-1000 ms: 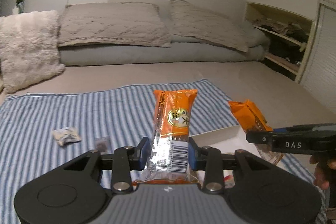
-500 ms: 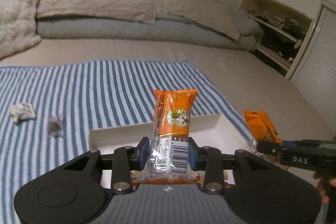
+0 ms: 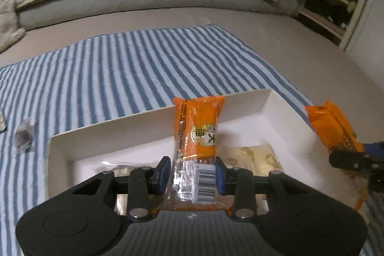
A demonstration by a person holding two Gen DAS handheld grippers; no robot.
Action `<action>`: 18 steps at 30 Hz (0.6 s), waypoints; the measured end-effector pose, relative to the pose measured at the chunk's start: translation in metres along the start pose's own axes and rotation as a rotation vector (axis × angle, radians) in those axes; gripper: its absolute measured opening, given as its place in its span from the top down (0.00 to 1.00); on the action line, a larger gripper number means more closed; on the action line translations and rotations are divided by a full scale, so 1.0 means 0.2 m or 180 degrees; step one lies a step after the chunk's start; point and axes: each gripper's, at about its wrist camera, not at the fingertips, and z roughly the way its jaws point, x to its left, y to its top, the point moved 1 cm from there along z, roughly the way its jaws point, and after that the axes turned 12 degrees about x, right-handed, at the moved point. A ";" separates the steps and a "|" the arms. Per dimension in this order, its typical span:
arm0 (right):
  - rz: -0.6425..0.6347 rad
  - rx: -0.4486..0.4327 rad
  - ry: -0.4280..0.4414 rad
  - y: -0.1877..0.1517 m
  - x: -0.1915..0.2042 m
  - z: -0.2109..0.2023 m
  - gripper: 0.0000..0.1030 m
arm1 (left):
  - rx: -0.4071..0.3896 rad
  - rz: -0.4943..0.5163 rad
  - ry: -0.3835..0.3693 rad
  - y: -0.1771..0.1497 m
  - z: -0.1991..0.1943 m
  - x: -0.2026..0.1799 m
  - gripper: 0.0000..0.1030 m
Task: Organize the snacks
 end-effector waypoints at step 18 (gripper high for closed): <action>-0.0049 0.0195 -0.0086 0.02 -0.06 0.14 0.56 | 0.0282 0.0478 -0.0130 -0.02 0.15 -0.10 0.61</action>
